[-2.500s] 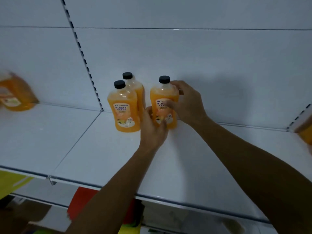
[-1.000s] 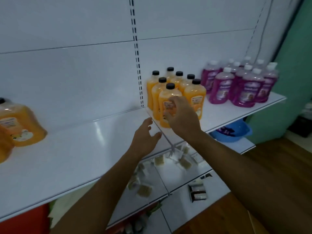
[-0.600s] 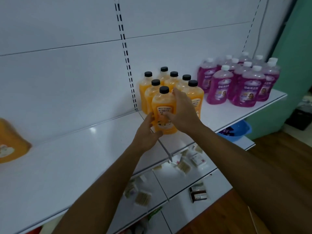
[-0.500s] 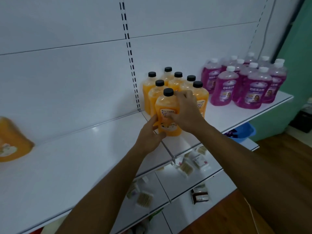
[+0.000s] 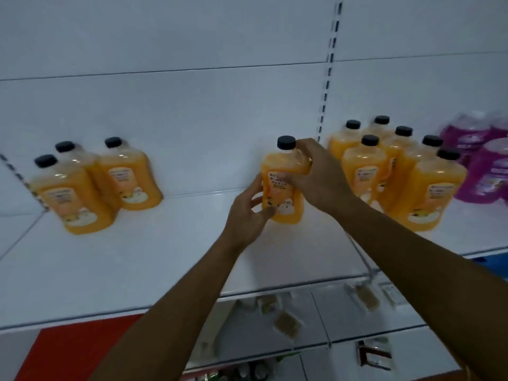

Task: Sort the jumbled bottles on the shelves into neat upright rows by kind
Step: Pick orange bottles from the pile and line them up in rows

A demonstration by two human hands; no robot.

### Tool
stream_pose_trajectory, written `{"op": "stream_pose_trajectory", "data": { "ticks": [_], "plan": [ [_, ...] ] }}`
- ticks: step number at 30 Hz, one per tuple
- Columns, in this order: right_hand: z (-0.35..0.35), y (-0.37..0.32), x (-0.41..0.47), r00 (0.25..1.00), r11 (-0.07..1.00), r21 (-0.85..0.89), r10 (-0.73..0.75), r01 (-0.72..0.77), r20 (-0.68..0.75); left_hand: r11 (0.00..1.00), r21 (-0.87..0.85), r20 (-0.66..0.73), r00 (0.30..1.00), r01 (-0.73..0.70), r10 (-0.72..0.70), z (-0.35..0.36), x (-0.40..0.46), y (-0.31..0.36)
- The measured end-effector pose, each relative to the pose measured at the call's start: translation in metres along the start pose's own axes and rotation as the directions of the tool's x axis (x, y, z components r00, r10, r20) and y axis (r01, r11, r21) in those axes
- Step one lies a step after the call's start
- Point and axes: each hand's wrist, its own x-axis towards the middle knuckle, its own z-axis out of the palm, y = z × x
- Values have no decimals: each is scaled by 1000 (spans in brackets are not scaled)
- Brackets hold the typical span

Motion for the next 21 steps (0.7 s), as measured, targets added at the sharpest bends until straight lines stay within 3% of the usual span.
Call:
{"op": "stream_pose_trajectory", "data": {
  "ticks": [9,16,21],
  "plan": [
    [145,-77,20,957,985,141,-132,97,260,990,58,-284,953,126,-105,-148,-48,-38],
    [229,-118,39,917,970,159,-229,185,326,986,151,-447,895,73,2,-217,-59,-54],
    [267,-128,45,906,966,100,-260,240,333,959,220,-492,869,177,-48,-240,-62,-72]
  ]
}}
